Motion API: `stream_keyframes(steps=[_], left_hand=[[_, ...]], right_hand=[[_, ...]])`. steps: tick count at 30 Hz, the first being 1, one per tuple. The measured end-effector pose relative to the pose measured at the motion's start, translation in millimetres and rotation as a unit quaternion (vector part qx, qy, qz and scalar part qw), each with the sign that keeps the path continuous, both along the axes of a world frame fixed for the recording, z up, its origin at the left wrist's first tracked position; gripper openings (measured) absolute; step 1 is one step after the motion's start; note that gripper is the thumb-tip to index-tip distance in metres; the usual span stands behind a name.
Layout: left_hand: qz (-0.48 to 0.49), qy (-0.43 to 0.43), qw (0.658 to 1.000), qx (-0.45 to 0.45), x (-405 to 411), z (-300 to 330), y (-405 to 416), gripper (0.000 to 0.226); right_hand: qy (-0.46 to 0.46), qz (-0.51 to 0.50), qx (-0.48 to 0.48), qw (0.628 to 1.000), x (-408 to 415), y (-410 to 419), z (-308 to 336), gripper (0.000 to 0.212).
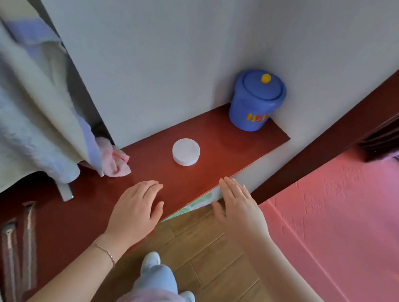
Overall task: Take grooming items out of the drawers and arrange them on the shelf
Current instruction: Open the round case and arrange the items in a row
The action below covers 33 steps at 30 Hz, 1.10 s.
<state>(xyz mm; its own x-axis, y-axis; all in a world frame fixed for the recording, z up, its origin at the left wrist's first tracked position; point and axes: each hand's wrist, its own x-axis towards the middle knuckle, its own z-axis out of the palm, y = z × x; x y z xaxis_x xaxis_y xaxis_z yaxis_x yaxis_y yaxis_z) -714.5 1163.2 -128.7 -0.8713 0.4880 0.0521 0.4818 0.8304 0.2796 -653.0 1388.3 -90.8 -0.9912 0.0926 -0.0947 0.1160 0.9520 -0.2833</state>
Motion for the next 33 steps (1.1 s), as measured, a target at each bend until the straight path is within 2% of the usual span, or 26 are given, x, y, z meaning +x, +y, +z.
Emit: stream_keyframes(steps=[12,21,26,33], left_hand=[[0.076,-0.017,0.997,-0.009,-67,-10,45,0.051],[0.136,-0.03,0.99,0.005,-82,-18,58,0.046],[0.22,-0.064,0.971,0.064,-68,-25,65,0.047],[0.297,-0.101,0.938,0.15,-43,-25,80,0.041]], right_hand=[[-0.039,0.134,0.002,0.99,-106,32,-16,0.06],[-0.063,0.225,0.014,0.972,-160,20,-20,0.071],[-0.093,0.266,0.03,0.959,-177,7,-32,0.083],[-0.12,0.296,0.061,0.946,-189,3,-47,0.082]])
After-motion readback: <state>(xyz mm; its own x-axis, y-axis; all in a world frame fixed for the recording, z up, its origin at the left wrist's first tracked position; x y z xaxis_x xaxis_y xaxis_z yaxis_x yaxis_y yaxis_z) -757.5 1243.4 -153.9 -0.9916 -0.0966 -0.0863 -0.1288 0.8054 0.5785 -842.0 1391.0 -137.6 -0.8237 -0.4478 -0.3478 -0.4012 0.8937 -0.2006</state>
